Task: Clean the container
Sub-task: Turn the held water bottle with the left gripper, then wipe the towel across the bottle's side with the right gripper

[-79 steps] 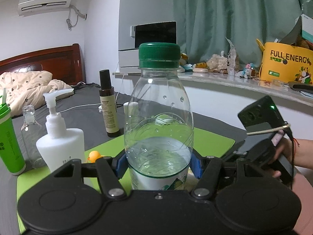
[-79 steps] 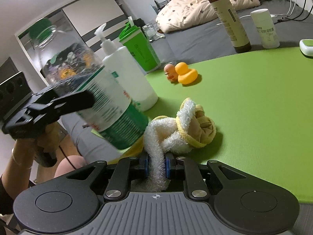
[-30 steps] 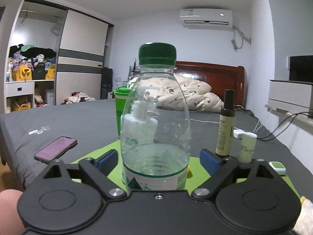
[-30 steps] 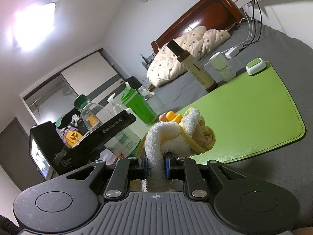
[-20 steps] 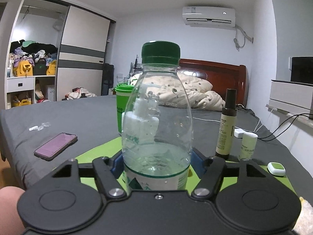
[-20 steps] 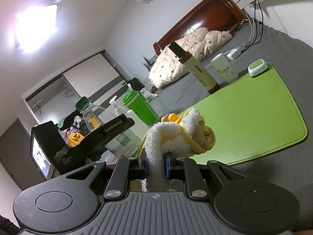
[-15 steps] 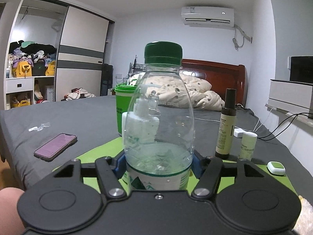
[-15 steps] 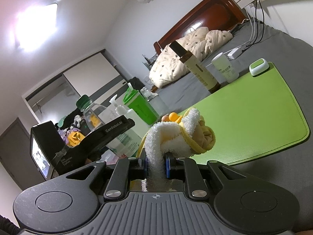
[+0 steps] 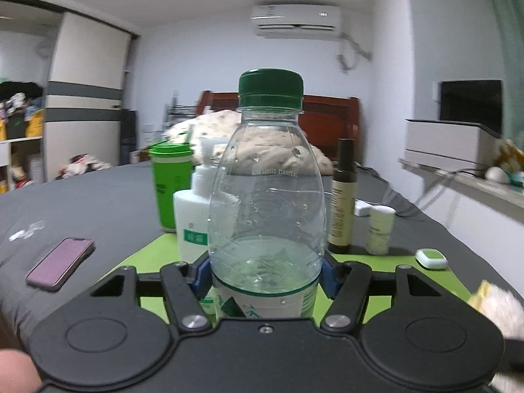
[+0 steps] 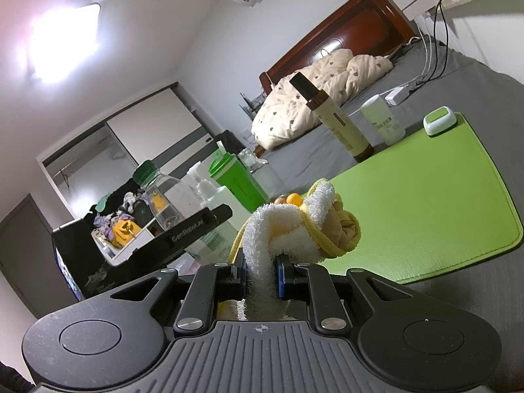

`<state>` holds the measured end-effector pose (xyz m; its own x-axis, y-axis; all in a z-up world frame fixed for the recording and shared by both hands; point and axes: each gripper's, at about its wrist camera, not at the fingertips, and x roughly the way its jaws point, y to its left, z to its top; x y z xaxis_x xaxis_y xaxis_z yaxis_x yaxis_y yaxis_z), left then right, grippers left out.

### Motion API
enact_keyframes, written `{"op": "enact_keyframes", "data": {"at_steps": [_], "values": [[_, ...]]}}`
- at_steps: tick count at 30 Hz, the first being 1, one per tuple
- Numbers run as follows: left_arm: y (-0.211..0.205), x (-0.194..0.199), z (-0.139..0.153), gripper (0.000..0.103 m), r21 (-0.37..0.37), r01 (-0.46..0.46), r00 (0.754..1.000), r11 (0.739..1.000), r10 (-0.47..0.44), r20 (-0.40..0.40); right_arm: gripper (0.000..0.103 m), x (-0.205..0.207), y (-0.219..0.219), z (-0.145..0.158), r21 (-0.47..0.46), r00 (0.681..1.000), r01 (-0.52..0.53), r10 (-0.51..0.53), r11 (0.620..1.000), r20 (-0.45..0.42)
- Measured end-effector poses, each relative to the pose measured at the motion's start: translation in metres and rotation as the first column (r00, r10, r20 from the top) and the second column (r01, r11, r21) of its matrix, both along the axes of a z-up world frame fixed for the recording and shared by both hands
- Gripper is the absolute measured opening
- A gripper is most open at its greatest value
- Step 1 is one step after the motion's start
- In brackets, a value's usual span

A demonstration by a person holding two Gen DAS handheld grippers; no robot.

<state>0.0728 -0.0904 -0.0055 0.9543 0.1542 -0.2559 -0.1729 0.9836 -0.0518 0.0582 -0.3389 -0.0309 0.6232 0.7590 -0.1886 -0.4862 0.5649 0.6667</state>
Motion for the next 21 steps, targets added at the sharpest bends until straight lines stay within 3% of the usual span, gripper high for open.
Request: {"op": "enact_keyframes", "data": {"at_steps": [6, 11, 15, 21], "values": [[0.015, 0.000, 0.001, 0.060, 0.007, 0.126, 0.992, 0.992, -0.126, -0.021, 0.016, 0.002, 0.008, 0.006, -0.007, 1.000, 0.000, 0.000, 1.000, 0.008], [0.035, 0.003, 0.003, 0.060, 0.002, 0.277, 0.960, 0.961, -0.277, -0.042, 0.016, 0.002, 0.015, 0.014, -0.009, 1.000, -0.008, 0.008, 1.000, 0.029], [0.051, 0.008, 0.005, 0.060, 0.012, 0.409, 0.911, 0.912, -0.408, -0.063, 0.016, 0.002, 0.020, 0.027, -0.010, 0.998, -0.023, 0.024, 1.000, 0.064], [0.068, 0.012, 0.007, 0.060, 0.066, 0.606, 0.795, 0.793, -0.598, -0.105, 0.016, 0.003, 0.028, 0.045, -0.013, 0.992, -0.047, 0.048, 0.999, 0.115]]}}
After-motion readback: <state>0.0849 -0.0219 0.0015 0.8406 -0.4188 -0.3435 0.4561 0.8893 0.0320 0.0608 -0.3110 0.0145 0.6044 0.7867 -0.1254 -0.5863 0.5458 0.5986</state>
